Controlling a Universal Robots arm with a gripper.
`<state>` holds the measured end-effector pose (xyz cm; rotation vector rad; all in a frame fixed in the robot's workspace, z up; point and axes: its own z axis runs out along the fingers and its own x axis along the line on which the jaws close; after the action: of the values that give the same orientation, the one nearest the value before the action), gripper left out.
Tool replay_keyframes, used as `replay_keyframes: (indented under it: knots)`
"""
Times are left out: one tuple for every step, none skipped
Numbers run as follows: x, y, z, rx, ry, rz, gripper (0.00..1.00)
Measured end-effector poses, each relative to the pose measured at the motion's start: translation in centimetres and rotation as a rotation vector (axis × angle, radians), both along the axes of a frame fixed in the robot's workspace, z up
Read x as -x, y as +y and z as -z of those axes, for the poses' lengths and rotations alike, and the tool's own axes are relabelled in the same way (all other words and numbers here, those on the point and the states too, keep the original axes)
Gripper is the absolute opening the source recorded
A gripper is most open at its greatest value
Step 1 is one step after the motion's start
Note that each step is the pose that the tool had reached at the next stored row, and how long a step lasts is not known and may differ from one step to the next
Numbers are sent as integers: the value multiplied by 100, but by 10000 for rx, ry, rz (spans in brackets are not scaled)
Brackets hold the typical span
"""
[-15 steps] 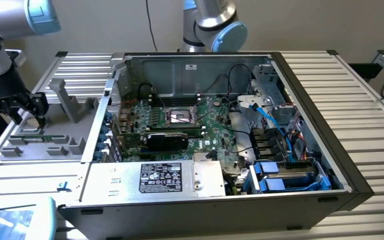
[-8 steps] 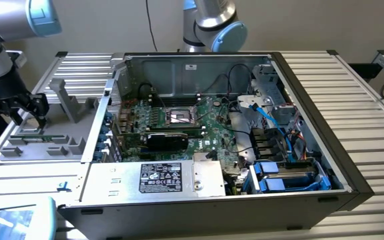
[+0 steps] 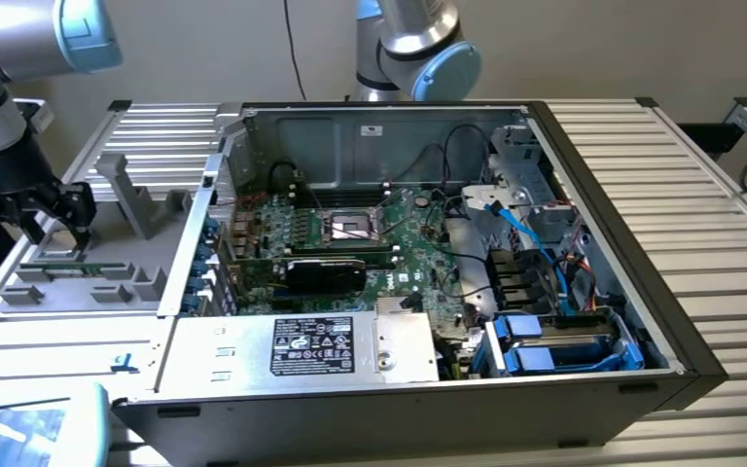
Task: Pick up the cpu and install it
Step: 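Pick up the cpu and move it towards the insertion slot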
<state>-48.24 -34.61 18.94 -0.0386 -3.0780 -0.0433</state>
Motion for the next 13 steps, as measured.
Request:
replay_keyframes:
  knots:
    - [-1, 0, 3, 0, -1, 0, 66]
    - [-1, 0, 6, -1, -2, -1, 66]
    - [-2, 0, 8, -1, -2, -2, 66]
    - [-2, 0, 10, -1, -3, -3, 66]
    - [-2, 0, 11, -1, -2, -3, 66]
    - [-2, 0, 11, -1, -1, -4, 66]
    - [-2, 0, 12, 0, -2, -5, 66]
    - [-2, 0, 13, 1, -4, -7, 66]
    - [-3, 0, 13, 3, -8, -10, 66]
    - [-3, 0, 14, 4, -15, -12, 66]
    - [-3, 0, 14, 6, -20, -13, 66]
    - [-3, 0, 14, 9, -24, -13, 66]
    - [-2, 0, 15, 13, -27, -13, 66]
